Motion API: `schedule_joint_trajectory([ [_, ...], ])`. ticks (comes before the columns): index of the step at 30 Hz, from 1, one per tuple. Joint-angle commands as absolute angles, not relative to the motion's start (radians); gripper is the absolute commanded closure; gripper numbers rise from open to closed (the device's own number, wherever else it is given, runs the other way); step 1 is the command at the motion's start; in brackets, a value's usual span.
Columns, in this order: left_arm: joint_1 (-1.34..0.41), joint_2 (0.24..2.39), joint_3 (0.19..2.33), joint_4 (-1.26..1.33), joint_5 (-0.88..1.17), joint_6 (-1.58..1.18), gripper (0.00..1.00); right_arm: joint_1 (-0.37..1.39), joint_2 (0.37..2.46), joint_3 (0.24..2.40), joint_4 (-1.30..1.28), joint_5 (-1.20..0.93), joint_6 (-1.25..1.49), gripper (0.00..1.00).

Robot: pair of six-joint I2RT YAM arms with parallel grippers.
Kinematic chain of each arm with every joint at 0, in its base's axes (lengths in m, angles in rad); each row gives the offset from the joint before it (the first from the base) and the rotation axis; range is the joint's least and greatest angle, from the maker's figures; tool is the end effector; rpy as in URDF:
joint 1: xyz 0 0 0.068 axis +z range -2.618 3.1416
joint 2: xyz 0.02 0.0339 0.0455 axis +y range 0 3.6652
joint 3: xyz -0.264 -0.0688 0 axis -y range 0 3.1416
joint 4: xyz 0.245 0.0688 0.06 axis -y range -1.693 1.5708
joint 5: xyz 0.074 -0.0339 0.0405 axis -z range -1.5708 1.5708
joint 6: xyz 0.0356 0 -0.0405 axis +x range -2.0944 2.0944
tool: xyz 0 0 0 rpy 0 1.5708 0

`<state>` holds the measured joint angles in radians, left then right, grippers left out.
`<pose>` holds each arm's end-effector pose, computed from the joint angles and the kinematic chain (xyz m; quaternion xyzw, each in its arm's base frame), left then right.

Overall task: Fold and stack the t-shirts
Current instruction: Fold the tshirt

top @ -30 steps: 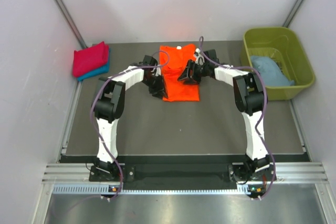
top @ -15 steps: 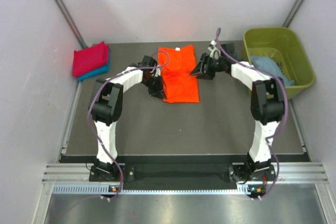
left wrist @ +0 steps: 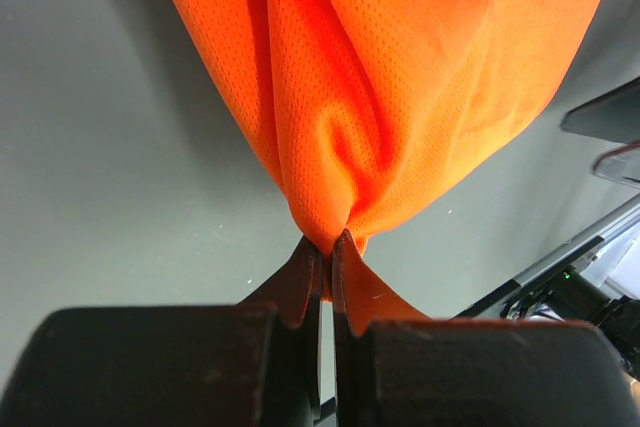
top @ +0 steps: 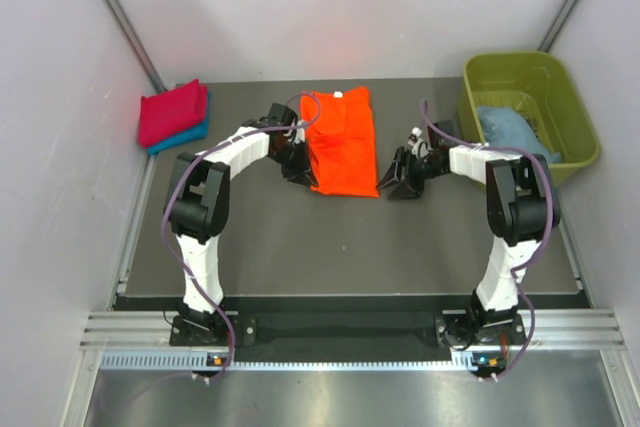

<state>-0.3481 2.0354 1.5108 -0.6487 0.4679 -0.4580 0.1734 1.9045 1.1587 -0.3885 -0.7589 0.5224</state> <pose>0.3906 -0.1588 0.1812 -0.0067 0.9547 -0.2844 0.0875 0.3596 0.0879 0.1503 0.0785 0.9070 0.4085 0.0658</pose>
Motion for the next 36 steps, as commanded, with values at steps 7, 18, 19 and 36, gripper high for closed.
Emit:
schedule_joint_trajectory([
  [7,-0.353,1.983,1.506,-0.624,0.499,-0.451,1.00,0.173,1.943,1.131,-0.308,-0.772,0.566,0.44],
  [18,-0.357,1.993,1.508,-0.627,0.506,-0.453,1.00,0.201,2.046,1.203,-0.267,-0.764,0.592,0.46],
  [19,-0.359,1.993,1.508,-0.626,0.502,-0.453,1.00,0.207,2.051,1.210,-0.256,-0.767,0.601,0.46],
  [36,-0.370,1.935,1.503,-0.647,0.466,-0.416,1.00,0.219,1.965,1.200,-0.258,-0.769,0.606,1.00],
])
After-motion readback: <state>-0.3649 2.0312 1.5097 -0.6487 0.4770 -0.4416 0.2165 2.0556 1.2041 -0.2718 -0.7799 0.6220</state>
